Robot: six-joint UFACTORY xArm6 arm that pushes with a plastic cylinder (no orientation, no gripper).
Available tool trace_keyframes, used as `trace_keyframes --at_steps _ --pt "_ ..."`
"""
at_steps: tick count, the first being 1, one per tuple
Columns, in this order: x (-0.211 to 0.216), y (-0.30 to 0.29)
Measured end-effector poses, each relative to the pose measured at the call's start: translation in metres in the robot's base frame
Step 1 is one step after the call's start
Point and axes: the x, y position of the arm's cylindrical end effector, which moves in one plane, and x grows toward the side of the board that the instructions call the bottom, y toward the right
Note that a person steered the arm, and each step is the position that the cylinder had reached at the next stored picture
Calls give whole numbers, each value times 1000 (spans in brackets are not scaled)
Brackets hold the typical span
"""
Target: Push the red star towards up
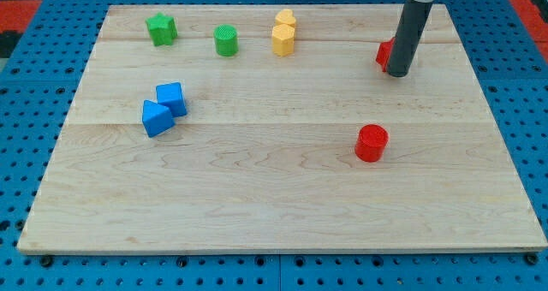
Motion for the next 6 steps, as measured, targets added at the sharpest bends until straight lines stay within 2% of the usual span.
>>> trace_keyframes --at_steps 4,6 --pt "-8 1" --pt "-26 1"
